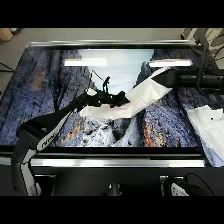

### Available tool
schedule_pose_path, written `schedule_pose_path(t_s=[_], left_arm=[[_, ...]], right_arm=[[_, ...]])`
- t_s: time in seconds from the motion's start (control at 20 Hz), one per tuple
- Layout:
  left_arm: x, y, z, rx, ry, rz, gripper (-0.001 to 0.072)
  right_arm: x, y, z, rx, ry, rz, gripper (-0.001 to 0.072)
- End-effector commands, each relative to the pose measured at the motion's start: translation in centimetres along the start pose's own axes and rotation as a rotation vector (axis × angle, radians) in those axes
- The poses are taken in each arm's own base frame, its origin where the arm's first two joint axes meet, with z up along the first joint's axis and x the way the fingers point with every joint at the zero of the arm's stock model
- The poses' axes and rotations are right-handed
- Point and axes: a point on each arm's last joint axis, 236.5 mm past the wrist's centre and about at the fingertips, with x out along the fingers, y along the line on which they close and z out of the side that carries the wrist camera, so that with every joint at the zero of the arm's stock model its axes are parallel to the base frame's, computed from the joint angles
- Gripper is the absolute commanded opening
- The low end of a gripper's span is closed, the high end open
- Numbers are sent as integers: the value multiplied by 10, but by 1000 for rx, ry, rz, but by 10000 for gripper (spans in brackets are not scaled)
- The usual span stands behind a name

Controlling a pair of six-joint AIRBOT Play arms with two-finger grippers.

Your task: Fold the shirts.

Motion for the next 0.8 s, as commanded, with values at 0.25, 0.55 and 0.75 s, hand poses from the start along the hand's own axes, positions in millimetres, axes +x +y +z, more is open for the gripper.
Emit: schedule_pose_path(t_s=[0.25,0.55,0.75], left_arm=[[-218,-38,144,278,-397,117,24],[-380,-107,141,442,-575,178,26],[-402,-135,108,556,-549,252,26]], right_arm=[[121,35,3,50,-43,165,16],[288,65,-100,162,187,279,18],[331,64,-122,241,148,303,374]])
